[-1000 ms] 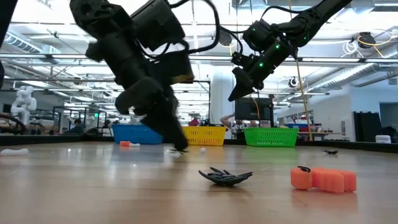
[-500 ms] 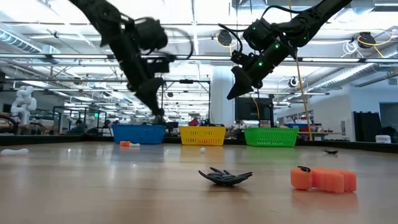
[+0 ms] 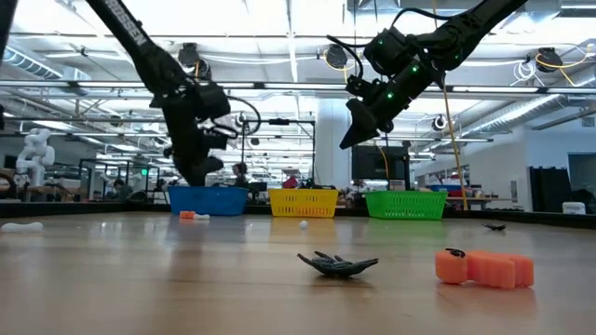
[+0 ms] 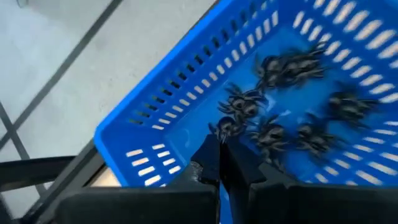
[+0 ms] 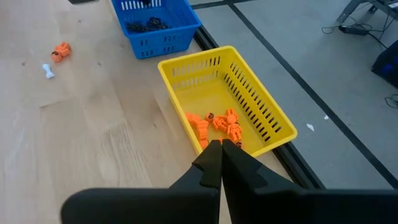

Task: Sort Halloween decoration
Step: Put the black spider toy into the blue bin, then put the white bone toy into the green bin

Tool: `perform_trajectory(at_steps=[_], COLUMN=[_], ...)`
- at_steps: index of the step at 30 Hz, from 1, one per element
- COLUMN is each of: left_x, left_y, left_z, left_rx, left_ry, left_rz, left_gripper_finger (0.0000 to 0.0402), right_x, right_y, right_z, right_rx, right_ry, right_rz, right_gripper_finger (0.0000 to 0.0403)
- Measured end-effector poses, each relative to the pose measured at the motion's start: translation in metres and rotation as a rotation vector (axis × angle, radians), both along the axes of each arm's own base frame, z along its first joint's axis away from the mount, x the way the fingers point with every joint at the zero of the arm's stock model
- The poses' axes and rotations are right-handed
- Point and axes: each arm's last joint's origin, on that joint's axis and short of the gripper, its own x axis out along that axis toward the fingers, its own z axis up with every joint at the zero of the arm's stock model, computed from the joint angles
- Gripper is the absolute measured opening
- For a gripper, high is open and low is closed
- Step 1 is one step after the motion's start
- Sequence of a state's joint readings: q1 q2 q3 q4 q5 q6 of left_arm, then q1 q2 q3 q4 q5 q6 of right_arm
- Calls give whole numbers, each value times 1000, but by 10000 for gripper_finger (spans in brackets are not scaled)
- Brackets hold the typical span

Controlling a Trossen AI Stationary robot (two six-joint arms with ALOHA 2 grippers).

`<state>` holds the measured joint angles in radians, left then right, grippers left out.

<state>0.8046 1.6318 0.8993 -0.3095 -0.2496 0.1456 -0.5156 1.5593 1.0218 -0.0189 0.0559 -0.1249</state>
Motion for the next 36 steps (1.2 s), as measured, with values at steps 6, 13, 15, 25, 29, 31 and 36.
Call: perform_trajectory(at_steps=[6, 13, 15, 25, 29, 31, 36], left_x=[-3, -2, -2, 5, 11, 15, 25], left_y=[12, 12, 11, -27, -62, -84, -141], left_z=[-17, -10, -8, 42, 58, 62, 62], left_rx=[-20, 7, 10, 79, 54, 28, -68], left_ry=[4, -3, -6, -84, -69, -45, 9], left_rz=[31, 4, 2, -100, -212, -286, -430], left_gripper_finger=[19, 90, 108, 103, 76, 61, 26], right_x=[0, 0, 0, 0, 0, 0, 0], right_y=[0, 0, 0, 0, 0, 0, 0], right_z=[0, 0, 0, 0, 0, 0, 0], right_rx=[0, 0, 0, 1, 1, 1, 2], right_ry=[0, 0, 0, 0, 0, 0, 0], right_rz=[0, 0, 1, 1, 1, 1, 2], right_gripper_finger=[0, 0, 0, 0, 0, 0, 0])
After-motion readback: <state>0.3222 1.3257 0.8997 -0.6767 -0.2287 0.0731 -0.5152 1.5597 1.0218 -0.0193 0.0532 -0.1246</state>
